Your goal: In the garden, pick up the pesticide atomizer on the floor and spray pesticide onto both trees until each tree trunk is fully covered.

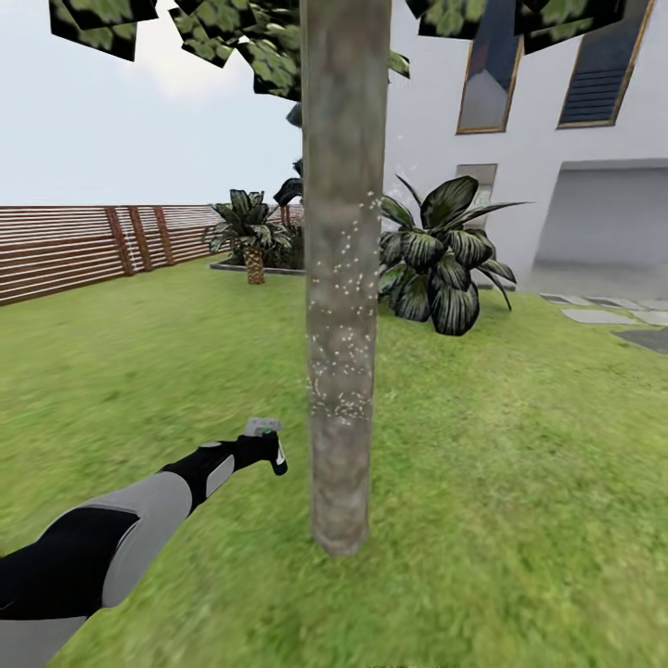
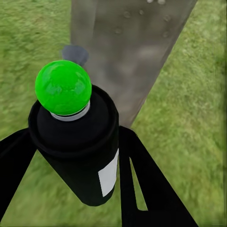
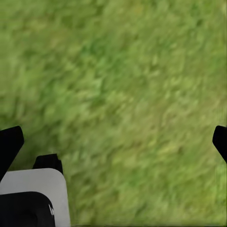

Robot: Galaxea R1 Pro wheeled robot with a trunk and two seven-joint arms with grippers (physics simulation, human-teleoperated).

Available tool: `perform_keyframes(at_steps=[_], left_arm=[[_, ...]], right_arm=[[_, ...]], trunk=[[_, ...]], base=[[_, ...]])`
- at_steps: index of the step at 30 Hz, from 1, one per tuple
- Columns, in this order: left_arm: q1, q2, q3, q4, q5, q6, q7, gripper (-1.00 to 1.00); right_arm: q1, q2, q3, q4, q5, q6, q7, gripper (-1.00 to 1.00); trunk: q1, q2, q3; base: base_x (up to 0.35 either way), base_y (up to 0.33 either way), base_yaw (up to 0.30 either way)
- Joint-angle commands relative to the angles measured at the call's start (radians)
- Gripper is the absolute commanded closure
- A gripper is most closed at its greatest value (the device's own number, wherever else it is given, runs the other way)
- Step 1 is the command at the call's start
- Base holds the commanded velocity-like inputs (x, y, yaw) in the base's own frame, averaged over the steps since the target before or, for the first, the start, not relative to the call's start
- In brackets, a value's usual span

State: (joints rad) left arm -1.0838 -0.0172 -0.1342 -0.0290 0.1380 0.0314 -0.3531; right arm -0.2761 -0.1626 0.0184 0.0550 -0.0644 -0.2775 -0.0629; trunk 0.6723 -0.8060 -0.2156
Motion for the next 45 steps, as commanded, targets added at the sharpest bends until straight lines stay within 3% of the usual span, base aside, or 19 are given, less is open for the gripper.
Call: perform_keyframes(at_steps=[1, 45], left_arm=[[0.0, -0.001, 0.001, 0.0, -0.001, -0.001, 0.003, 1.0], [0.001, -0.001, 0.001, 0.0, -0.001, 0.001, 0.003, 1.0]], right_arm=[[0.0, 0.0, 0.0, 0.0, 0.0, 0.0, 0.0, -1.0], [0.0, 0.0, 0.0, 0.0, 0.0, 0.001, 0.0, -1.0]], trunk=[[0.0, 0.0, 0.0], [0.0, 0.0, 0.0]], base=[[0.0, 0.342, -0.291], [0.0, 0.346, -0.247]])
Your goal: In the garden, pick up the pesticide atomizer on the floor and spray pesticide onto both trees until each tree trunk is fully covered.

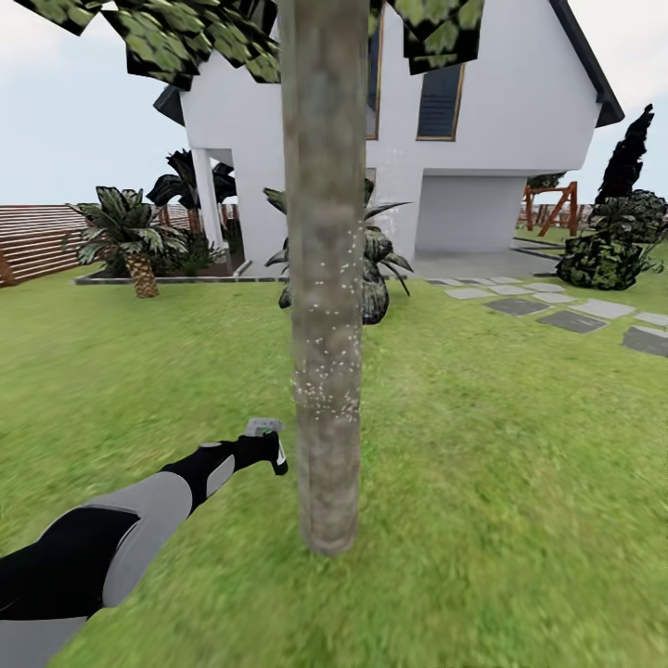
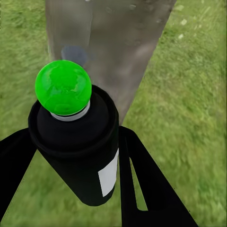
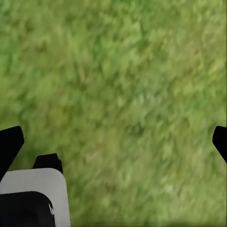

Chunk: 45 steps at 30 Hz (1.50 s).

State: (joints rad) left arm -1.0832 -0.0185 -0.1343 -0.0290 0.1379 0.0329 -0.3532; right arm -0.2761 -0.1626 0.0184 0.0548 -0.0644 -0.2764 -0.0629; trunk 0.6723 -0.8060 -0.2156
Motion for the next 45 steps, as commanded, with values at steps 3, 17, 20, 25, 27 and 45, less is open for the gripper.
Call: perform_keyframes(at_steps=[3, 17, 20, 25, 27, 45], left_arm=[[-0.001, 0.0, 0.001, 0.0, -0.001, -0.001, 0.003, 1.0], [0.0, -0.001, 0.001, 0.0, -0.001, 0.001, 0.003, 1.0], [0.0, -0.001, 0.001, 0.0, -0.001, 0.001, 0.003, 1.0], [0.0, -0.001, 0.001, 0.0, -0.001, 0.001, 0.003, 1.0], [-0.001, -0.006, 0.001, 0.0, -0.001, 0.001, 0.003, 1.0], [0.0, -0.035, 0.002, -0.003, -0.003, -0.002, 0.004, 1.0]], right_arm=[[0.0, 0.0, 0.0, 0.0, 0.0, 0.0, 0.0, -1.0], [0.0, 0.001, 0.0, 0.0, 0.0, 0.0, 0.001, -1.0], [0.0, 0.002, 0.0, 0.0, 0.0, 0.0, 0.001, -1.0], [0.0, 0.002, 0.0, 0.0, 0.0, 0.0, 0.002, -1.0], [0.0, 0.002, 0.0, 0.0, 0.0, 0.0, 0.002, -1.0], [0.0, 0.003, 0.0, 0.0, 0.001, 0.001, 0.003, -1.0]], trunk=[[0.0, 0.0, 0.0], [0.0, 0.0, 0.002], [0.0, 0.0, 0.002], [0.0, 0.0, -0.001], [0.0, 0.0, -0.002], [0.0, 0.0, -0.013]], base=[[0.0, 0.35, -0.041], [0.0, 0.35, -0.258], [0.016, 0.35, -0.3], [0.064, 0.35, -0.3], [0.071, 0.35, -0.296], [0.042, 0.35, -0.268]])
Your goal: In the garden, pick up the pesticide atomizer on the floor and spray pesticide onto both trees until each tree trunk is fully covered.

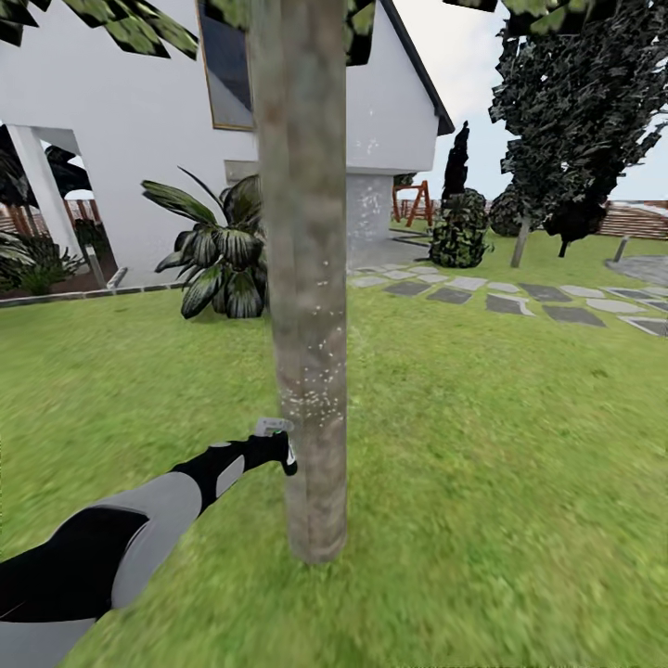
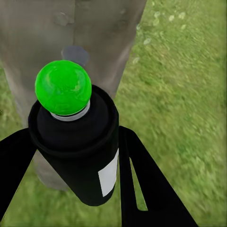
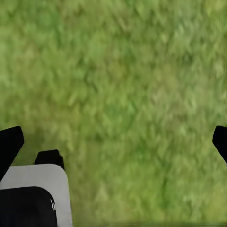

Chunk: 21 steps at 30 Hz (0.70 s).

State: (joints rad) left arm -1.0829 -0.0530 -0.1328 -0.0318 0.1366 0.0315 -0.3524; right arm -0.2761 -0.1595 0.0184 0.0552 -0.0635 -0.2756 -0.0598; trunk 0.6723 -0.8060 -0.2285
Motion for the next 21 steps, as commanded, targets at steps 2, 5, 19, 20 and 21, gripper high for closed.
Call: perform_keyframes(at_steps=[2, 5, 19, 20, 21], left_arm=[[0.0, 0.002, 0.0, 0.0, -0.016, 0.001, 0.004, 1.0], [0.0, 0.002, 0.0, 0.001, -0.05, 0.002, 0.004, 1.0], [0.0, 0.001, -0.001, 0.001, -0.064, 0.002, 0.004, 1.0], [0.0, 0.001, -0.001, 0.001, -0.064, 0.002, 0.004, 1.0], [0.0, 0.001, -0.001, 0.001, -0.064, 0.002, 0.004, 1.0]], right_arm=[[0.0, 0.0, 0.0, 0.0, 0.0, 0.0, 0.0, -1.0], [0.0, 0.0, 0.0, 0.0, 0.0, 0.0, 0.0, -1.0], [0.0, 0.0, 0.0, 0.0, 0.0, 0.0, 0.0, -1.0], [0.0, 0.0, 0.0, 0.0, 0.0, 0.0, 0.0, -1.0], [0.0, 0.0, 0.0, 0.0, 0.0, 0.0, 0.0, -1.0]], trunk=[[0.0, 0.0, 0.0], [0.0, 0.0, 0.0], [0.0, 0.0, 0.0], [0.0, 0.0, 0.0], [0.0, 0.0, 0.0]], base=[[0.0, 0.35, -0.029], [0.0, 0.35, -0.01], [0.0, 0.265, -0.001], [0.017, 0.082, 0.0], [0.094, 0.185, 0.0]])
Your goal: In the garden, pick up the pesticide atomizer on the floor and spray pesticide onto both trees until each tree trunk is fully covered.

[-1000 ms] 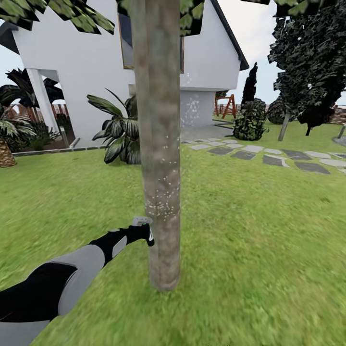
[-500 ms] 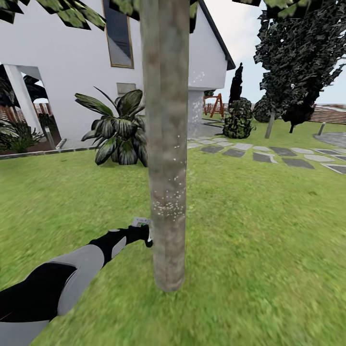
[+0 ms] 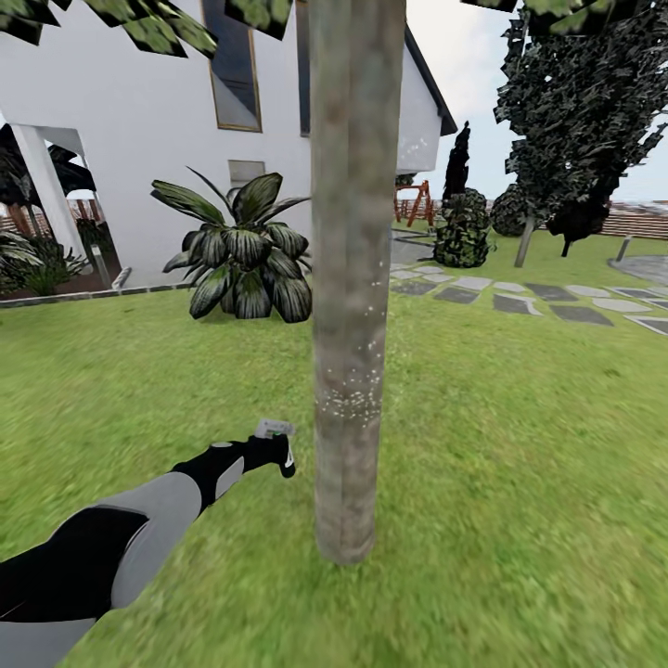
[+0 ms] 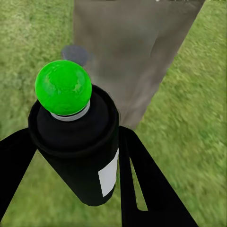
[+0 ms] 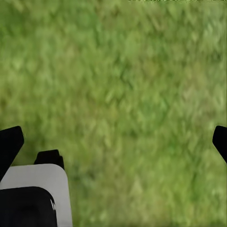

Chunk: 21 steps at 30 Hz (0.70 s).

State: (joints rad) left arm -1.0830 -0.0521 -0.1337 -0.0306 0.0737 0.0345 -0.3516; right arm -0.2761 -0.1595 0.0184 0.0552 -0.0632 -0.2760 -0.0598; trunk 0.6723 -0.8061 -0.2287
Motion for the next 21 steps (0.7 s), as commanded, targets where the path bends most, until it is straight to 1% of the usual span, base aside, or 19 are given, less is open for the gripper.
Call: perform_keyframes(at_steps=[1, 4, 10, 14, 21], left_arm=[[0.0, 0.0, 0.0, 0.0, -0.002, -0.001, 0.003, 1.0], [0.0, 0.0, 0.0, 0.0, -0.002, -0.001, 0.003, 1.0], [0.0, 0.0, 0.001, 0.0, -0.002, -0.001, 0.003, 1.0], [0.0, 0.0, 0.0, 0.0, -0.002, -0.001, 0.003, 1.0], [0.0, 0.0, 0.0, 0.0, -0.002, -0.001, 0.002, 1.0]], right_arm=[[0.0, 0.0, 0.0, 0.0, 0.0, 0.0, 0.0, -1.0], [0.0, 0.0, 0.0, 0.0, 0.0, 0.001, 0.0, -1.0], [0.0, 0.0, 0.0, 0.0, 0.0, 0.001, 0.0, -1.0], [0.0, 0.0, 0.0, 0.0, 0.0, 0.001, 0.0, -1.0], [0.0, 0.0, 0.0, 0.0, 0.0, 0.0, 0.0, -1.0]], trunk=[[0.0, 0.0, 0.0], [0.0, 0.0, 0.001], [0.0, 0.0, 0.004], [0.0, 0.0, 0.006], [0.0, 0.0, 0.006]], base=[[0.124, 0.227, -0.006], [0.154, 0.271, -0.122], [0.153, 0.312, -0.259], [0.05, 0.335, -0.259], [0.004, 0.334, -0.035]])
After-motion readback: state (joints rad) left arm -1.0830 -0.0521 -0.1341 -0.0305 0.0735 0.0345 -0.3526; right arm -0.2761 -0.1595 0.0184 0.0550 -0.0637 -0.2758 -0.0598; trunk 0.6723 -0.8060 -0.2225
